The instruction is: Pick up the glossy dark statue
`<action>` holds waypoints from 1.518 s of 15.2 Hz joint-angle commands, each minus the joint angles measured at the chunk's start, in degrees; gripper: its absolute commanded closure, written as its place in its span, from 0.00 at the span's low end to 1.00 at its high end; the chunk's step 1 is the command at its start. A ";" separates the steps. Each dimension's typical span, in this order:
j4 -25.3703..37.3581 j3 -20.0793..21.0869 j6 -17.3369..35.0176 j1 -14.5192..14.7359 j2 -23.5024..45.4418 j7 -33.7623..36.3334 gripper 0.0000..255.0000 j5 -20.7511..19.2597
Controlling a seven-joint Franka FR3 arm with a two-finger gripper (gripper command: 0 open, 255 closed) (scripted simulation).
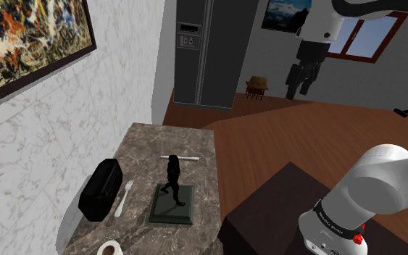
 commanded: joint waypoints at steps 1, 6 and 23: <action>0.00 0.00 0.00 0.00 0.00 0.00 0.00 0.00; -3.46 3.19 8.47 2.13 4.11 2.38 0.00 3.43; -1.63 14.14 36.20 8.79 29.46 9.04 0.00 10.58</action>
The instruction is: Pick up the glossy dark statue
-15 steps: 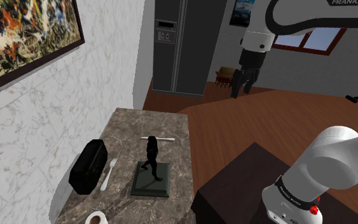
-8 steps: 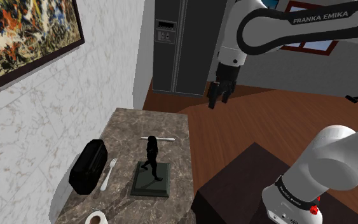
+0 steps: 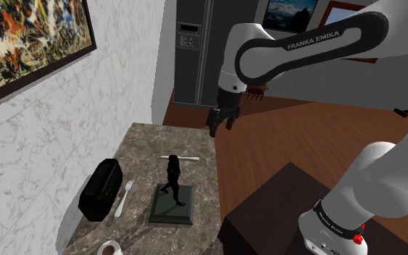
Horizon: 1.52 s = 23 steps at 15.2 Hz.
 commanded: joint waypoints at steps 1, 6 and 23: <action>1.53 1.22 3.03 0.65 3.92 0.91 0.00 0.11; 6.34 3.78 9.26 2.32 13.61 3.50 0.00 -0.85; 14.82 5.35 20.78 6.19 32.01 8.03 0.00 -5.73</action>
